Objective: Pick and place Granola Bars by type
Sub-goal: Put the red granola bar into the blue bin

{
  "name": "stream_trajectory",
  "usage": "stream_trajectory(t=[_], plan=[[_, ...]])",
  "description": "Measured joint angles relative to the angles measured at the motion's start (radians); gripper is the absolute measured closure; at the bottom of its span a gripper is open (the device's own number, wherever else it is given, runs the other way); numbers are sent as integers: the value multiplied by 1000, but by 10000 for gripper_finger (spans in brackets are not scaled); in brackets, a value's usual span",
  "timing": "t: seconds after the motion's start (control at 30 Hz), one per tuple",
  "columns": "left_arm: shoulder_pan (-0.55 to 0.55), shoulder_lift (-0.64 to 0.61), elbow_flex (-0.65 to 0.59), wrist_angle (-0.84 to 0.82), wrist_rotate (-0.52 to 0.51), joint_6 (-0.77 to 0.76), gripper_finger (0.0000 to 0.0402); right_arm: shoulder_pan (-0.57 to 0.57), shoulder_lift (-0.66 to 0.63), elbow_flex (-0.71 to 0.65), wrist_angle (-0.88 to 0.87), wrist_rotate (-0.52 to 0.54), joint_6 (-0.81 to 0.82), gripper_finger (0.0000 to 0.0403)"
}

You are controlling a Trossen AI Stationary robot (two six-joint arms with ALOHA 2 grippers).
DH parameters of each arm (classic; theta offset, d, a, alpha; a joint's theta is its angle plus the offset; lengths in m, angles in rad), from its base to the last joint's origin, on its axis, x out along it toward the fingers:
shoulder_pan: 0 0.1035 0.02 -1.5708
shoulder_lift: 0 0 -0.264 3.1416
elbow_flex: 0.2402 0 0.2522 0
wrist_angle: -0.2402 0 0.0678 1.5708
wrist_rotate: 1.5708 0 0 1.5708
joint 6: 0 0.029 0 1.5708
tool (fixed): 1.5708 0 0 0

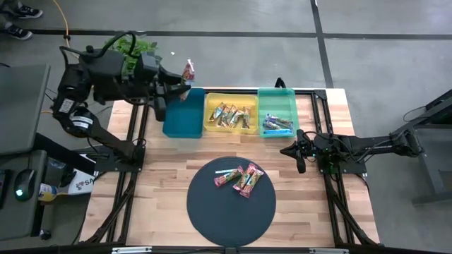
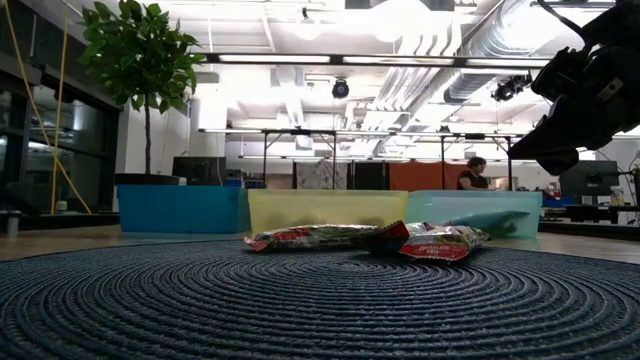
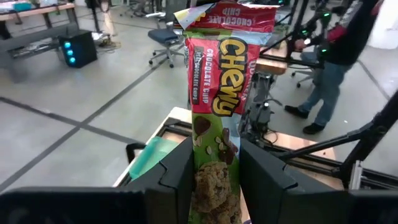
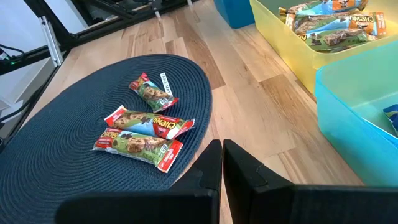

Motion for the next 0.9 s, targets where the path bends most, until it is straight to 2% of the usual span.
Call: stream_trajectory(t=[0.17, 0.4, 0.53, 0.67, 0.9], plan=[[0, -1, 0, -63, -118, -50, 291, 0, 0, 0, 0, 0, 0, 402], [0, 7, 0, -217, -476, -324, 291, 0, 0, 0, 0, 0, 0, 402], [0, 25, -1, -316, -636, -486, 291, 0, 0, 0, 0, 0, 0, 402], [1, 62, -1, -377, -709, -583, 291, 0, 0, 0, 0, 0, 0, 402], [1, 142, -1, -445, -773, -694, 291, 0, 0, 0, 0, 0, 0, 402]])
